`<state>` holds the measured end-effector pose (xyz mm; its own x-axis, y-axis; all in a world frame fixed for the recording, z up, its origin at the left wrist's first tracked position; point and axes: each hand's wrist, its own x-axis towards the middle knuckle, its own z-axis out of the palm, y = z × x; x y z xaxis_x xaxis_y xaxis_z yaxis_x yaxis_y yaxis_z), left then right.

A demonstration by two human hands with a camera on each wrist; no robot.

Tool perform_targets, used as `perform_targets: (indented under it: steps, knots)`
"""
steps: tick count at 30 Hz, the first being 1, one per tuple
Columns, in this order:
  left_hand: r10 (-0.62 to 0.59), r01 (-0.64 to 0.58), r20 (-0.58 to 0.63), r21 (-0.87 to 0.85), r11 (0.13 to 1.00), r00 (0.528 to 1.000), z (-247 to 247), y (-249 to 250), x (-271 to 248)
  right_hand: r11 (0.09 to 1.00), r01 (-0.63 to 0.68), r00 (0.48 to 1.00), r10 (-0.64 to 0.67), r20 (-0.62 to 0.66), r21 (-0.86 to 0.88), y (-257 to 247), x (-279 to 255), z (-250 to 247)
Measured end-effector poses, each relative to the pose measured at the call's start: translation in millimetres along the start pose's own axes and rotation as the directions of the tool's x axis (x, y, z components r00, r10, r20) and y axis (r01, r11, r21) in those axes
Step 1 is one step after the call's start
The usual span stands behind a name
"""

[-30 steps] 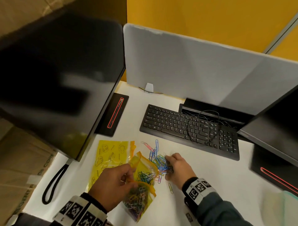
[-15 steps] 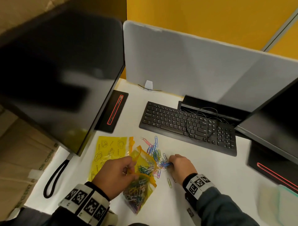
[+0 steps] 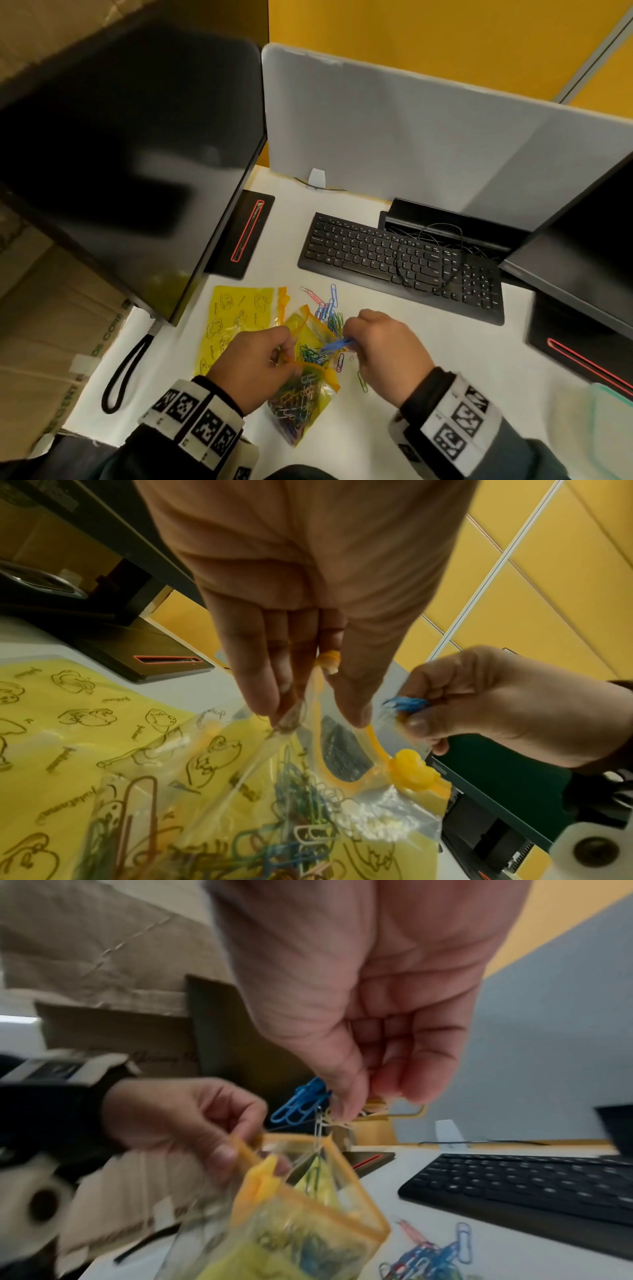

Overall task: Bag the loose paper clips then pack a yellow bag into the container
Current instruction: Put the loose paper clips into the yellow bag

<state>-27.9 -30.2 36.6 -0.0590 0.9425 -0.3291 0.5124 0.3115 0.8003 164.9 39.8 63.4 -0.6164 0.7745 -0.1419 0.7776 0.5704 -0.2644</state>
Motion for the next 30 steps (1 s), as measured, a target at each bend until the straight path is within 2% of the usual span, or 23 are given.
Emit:
perform_targets:
  steps: [2, 4, 5, 8, 10, 12, 13, 15, 16, 18, 22, 26, 28, 30]
  knots:
    - [0.006, -0.006, 0.003, 0.002, 1.000, 1.000, 1, 1, -1, 0.987, 0.040, 0.997, -0.030, 0.069, -0.154, -19, 4, 5]
    - [0.023, -0.023, 0.000, 0.014, 1.000, 1.000, 3, 2, -2, 0.964, 0.103, 0.994, -0.089, 0.067, -0.244, -34, 8, 8]
    - [0.031, -0.031, -0.005, 0.024, 0.999, 0.999, 4, 3, -2, 0.964, 0.123, 0.991, -0.108, 0.078, -0.235, -40, 9, 7]
    - [0.011, -0.010, -0.021, 0.020, 1.000, 1.000, 3, 3, -4, 0.994, 0.106, 0.987, -0.106, 0.122, 0.009, -35, 13, 9]
    - [-0.017, 0.017, -0.018, -0.009, 1.000, 1.000, 2, 1, -6, 0.974, -0.043, 0.995, 0.022, 0.093, 0.222, -18, 12, 7]
    - [-0.028, 0.028, -0.025, -0.012, 1.000, 0.999, 2, 1, -8, 0.926, -0.213, 0.976, 0.218, 0.021, 0.313, 9, 5, 12]
    - [-0.025, 0.025, -0.030, -0.012, 1.000, 0.999, 2, 2, -9, 0.895, -0.320, 0.945, 0.323, 0.044, 0.311, 22, 1, 15]
    - [-0.010, 0.010, -0.026, -0.016, 1.000, 1.000, 3, 5, -10, 0.828, -0.509, 0.857, 0.462, 0.228, 0.236, 42, -11, 30]
    - [-0.001, 0.000, -0.020, -0.015, 1.000, 1.000, 3, 6, -10, 0.799, -0.563, 0.816, 0.495, 0.299, 0.211, 47, -15, 38]
    - [-0.003, 0.003, -0.015, -0.004, 1.000, 1.000, 4, 9, -10, 0.779, -0.594, 0.786, 0.509, 0.352, 0.200, 49, -20, 54]
    - [0.000, 0.001, -0.042, 0.035, 0.999, 0.999, 5, 9, -9, 0.811, -0.550, 0.830, 0.501, 0.247, 0.202, 46, -9, 73]
    - [-0.008, 0.007, -0.063, -0.019, 1.000, 0.998, 5, 5, -10, 0.860, -0.449, 0.893, 0.423, 0.153, 0.241, 44, 11, 73]
    - [-0.025, 0.023, -0.079, -0.035, 0.999, 0.997, 4, 3, -9, 0.866, -0.416, 0.908, 0.381, 0.171, 0.278, 43, 19, 70]
    - [-0.033, 0.028, -0.105, -0.046, 0.999, 0.994, 3, 2, -9, 0.882, -0.393, 0.909, 0.331, 0.252, 0.260, 40, 28, 69]
